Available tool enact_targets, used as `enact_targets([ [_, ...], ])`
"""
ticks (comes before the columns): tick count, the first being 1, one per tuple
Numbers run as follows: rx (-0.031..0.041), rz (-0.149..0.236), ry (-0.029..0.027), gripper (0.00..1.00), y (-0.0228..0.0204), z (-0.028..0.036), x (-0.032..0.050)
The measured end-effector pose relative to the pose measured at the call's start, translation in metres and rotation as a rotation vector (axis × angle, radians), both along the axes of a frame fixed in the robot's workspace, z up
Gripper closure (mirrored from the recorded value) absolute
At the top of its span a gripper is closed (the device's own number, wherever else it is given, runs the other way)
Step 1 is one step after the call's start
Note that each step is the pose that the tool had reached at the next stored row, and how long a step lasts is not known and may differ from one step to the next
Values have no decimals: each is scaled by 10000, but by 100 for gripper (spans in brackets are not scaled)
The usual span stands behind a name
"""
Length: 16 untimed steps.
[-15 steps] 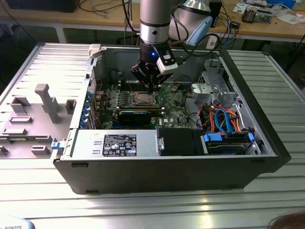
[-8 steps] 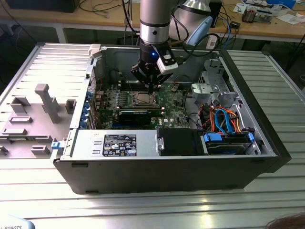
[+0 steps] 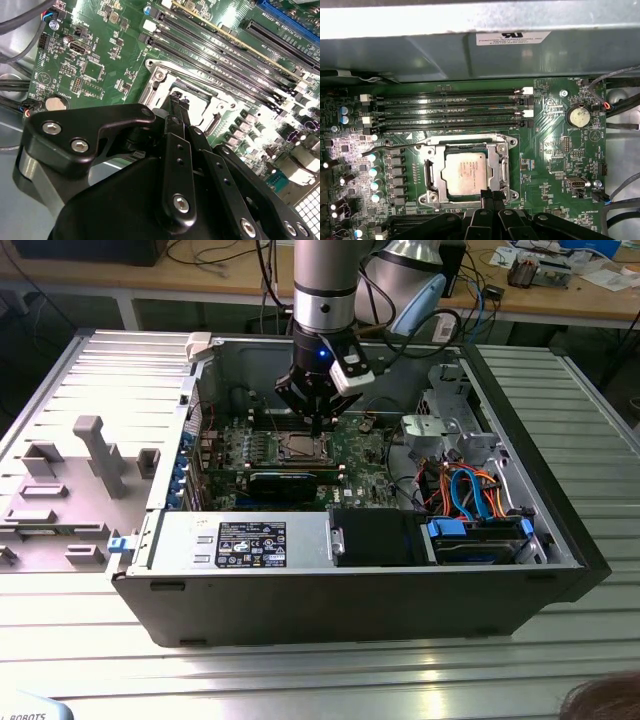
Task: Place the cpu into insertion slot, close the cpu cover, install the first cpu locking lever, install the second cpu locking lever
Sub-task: 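Install the first cpu locking lever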
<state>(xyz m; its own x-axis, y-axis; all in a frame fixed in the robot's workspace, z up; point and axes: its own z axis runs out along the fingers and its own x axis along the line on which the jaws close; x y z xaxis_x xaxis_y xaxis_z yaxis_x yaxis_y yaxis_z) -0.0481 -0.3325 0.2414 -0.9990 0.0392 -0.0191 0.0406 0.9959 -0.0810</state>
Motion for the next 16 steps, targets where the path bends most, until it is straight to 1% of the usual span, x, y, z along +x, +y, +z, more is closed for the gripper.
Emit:
enact_targets([
  [16, 0, 352, 1, 89, 0, 0, 0],
])
